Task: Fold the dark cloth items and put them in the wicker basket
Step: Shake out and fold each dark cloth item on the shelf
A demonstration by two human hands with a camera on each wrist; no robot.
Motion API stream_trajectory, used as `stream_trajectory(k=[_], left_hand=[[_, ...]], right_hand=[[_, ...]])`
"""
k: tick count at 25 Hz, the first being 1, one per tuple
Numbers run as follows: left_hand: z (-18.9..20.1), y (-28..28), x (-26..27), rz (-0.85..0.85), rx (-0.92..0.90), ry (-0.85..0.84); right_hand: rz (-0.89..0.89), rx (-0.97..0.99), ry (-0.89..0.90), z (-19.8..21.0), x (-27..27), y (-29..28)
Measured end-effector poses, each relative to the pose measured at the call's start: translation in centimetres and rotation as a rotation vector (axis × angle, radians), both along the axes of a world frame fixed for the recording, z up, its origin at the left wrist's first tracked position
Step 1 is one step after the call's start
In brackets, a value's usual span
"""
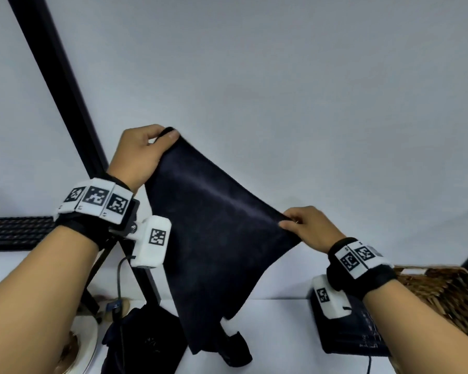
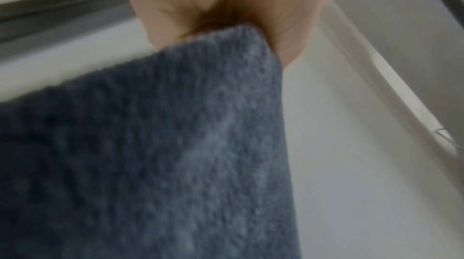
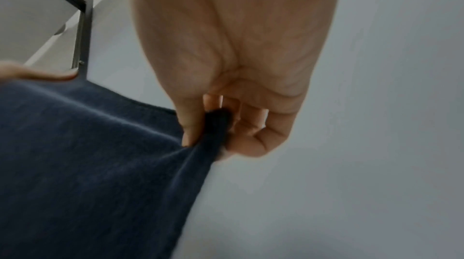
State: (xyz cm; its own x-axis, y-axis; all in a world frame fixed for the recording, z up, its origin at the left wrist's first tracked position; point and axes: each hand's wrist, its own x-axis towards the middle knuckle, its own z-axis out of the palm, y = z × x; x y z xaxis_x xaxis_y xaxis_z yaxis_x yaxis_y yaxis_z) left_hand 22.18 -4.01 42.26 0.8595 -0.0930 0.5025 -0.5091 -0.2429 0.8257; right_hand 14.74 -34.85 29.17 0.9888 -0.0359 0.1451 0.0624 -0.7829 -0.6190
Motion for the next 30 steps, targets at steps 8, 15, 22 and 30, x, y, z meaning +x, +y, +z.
stream_trajectory(k=[8, 15, 22, 30], left_hand=[[-0.8, 3.1, 4.1, 0.226, -0.003, -0.019], [7.4, 1.1, 5.7, 0.096, -0.390, -0.027], [7.5, 2.9, -2.2, -0.030, -0.459, -0.093], [0.7, 7.8, -14.4, -0.167, -0.408, -0.036]], right_hand=[[-0.168, 0.110, -0.376, 10.5, 3.5, -4.2], [-0.194, 0.325, -0.721, 20.8, 7.1, -6.0], [-0.070, 0.666, -0.712, 20.8, -1.7, -3.0], [-0.085, 0.829, -0.659, 14.7, -16.4, 2.0]])
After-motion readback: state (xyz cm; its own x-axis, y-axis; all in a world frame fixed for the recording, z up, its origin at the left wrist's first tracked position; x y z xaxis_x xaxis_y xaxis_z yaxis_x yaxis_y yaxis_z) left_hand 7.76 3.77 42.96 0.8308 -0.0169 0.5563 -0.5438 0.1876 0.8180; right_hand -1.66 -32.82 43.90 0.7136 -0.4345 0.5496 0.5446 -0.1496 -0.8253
